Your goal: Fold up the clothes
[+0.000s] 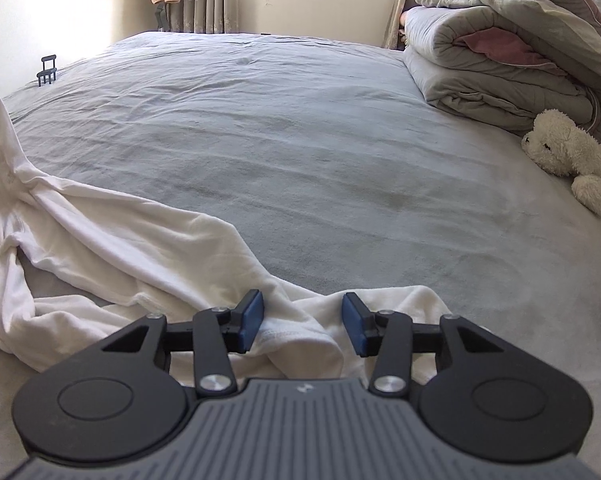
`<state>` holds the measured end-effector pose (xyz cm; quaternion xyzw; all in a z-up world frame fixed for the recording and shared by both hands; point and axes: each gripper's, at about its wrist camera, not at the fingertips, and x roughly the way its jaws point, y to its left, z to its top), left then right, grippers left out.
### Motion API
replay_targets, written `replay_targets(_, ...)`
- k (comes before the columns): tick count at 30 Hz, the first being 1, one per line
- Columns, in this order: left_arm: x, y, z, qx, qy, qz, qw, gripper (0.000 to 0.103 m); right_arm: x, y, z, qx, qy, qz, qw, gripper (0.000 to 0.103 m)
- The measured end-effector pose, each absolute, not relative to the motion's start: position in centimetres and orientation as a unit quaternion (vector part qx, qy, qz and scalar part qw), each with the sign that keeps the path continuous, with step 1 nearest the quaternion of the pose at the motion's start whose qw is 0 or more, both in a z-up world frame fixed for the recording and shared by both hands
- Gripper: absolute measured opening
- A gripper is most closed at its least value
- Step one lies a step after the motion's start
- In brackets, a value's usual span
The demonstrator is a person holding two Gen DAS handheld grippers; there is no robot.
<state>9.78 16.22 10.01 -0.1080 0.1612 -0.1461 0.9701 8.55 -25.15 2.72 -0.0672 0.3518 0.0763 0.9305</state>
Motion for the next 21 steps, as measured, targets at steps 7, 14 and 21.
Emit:
replay_targets(7, 7.2, 15.5, 11.2, -0.094, 0.075, -0.224, 0.967, 0.006, 8.0, -25.7, 4.4, -0.055, 0.311, 0.037, 0.948, 0.003)
replay_targets(14, 4.6, 15.3, 12.0, -0.113, 0.006, -0.346, 0.931, 0.006, 7.9, -27.0, 5.0, -0.025, 0.305, 0.024, 0.952, 0.003)
replay_targets(21, 3.5, 14.1, 11.9, -0.087, -0.010, -0.404, 0.911, 0.006, 8.3, -27.8, 4.5, -0.014, 0.319, 0.023, 0.947, 0.003)
